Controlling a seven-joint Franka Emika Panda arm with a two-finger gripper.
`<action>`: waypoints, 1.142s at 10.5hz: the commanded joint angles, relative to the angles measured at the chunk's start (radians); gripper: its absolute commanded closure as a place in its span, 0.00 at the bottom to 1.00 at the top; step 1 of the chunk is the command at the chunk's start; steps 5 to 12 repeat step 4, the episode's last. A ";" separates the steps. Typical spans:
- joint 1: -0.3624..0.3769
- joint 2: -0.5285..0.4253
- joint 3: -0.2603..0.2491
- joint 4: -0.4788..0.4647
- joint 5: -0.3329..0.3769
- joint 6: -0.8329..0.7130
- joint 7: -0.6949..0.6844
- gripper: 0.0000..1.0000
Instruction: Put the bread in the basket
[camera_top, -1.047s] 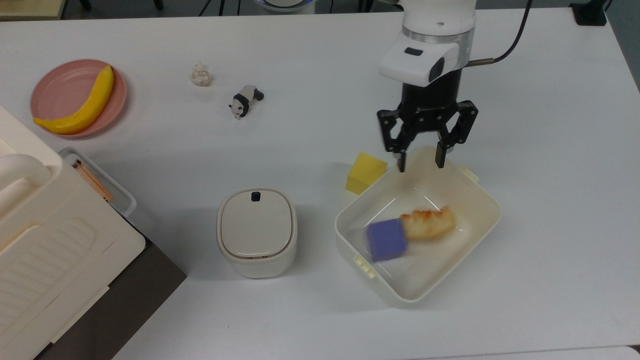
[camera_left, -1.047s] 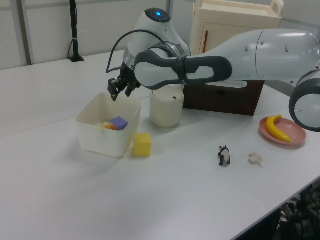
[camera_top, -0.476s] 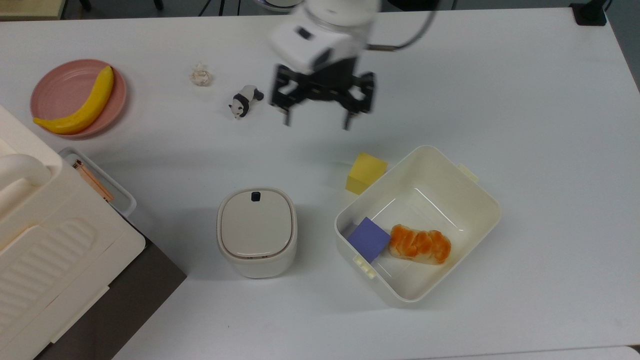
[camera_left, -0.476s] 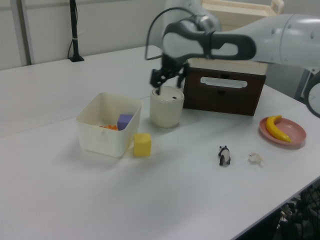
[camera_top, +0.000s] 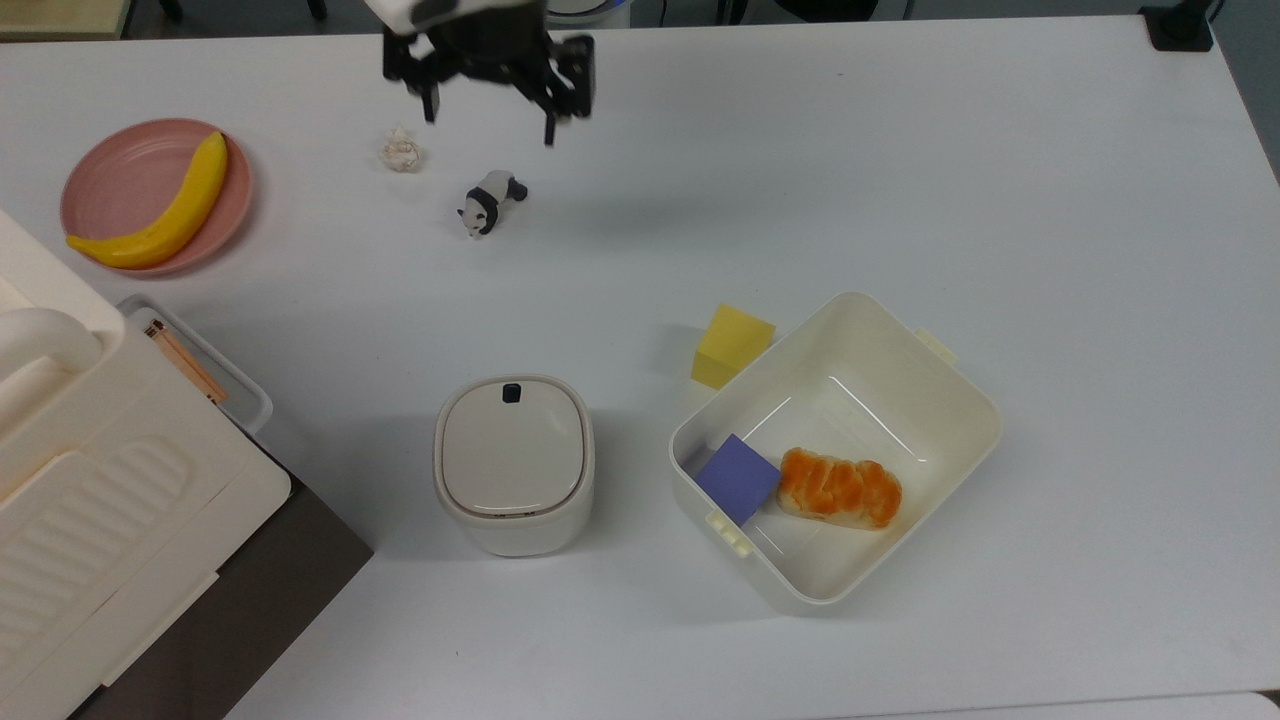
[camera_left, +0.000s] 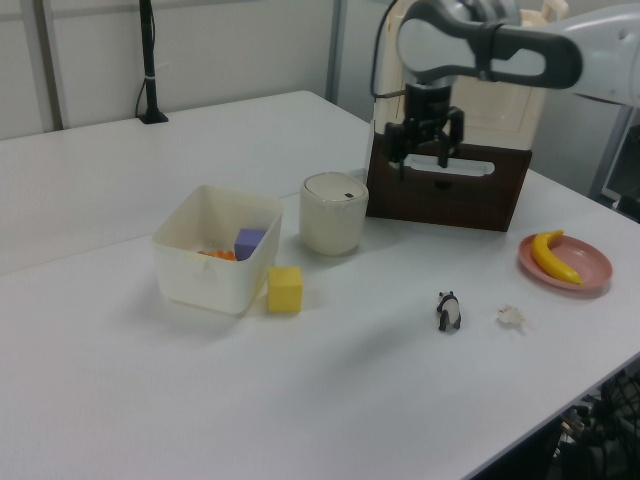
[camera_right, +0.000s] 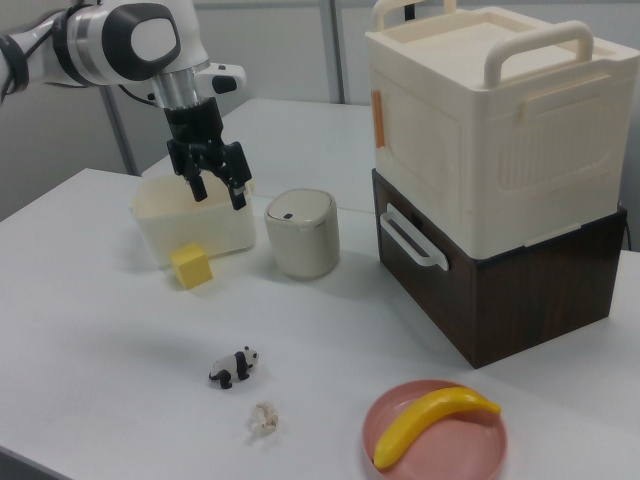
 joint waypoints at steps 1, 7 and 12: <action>-0.057 -0.102 0.004 -0.068 0.070 -0.040 -0.083 0.00; -0.068 -0.107 0.002 -0.047 0.070 -0.054 -0.112 0.00; -0.068 -0.107 0.002 -0.047 0.070 -0.054 -0.112 0.00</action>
